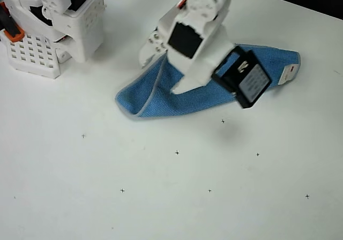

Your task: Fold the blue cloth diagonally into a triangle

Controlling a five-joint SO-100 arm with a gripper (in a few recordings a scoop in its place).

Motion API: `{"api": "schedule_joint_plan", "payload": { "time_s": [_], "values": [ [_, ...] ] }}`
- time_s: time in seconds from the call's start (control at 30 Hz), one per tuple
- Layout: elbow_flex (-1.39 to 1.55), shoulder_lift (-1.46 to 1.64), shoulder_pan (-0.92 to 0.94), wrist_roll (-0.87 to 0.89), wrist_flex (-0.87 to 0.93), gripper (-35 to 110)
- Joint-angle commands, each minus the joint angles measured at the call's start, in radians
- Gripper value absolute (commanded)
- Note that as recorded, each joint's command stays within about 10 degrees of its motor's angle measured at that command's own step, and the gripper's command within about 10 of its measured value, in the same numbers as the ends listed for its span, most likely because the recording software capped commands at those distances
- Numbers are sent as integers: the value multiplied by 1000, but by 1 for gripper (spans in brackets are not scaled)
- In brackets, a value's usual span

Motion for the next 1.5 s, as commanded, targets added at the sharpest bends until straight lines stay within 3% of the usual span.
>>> {"api": "schedule_joint_plan", "payload": {
  "time_s": [0.0,0.17,0.3,0.7,1.27,1.47],
  "values": [
    [107,175,67,-81,-84,33],
    [107,273,167,-221,-123,33],
    [281,391,219,-288,-187,33],
    [658,754,318,-393,-120,33],
    [850,1462,305,-419,-115,33],
    [870,1493,308,-416,-115,33]
  ]
}}
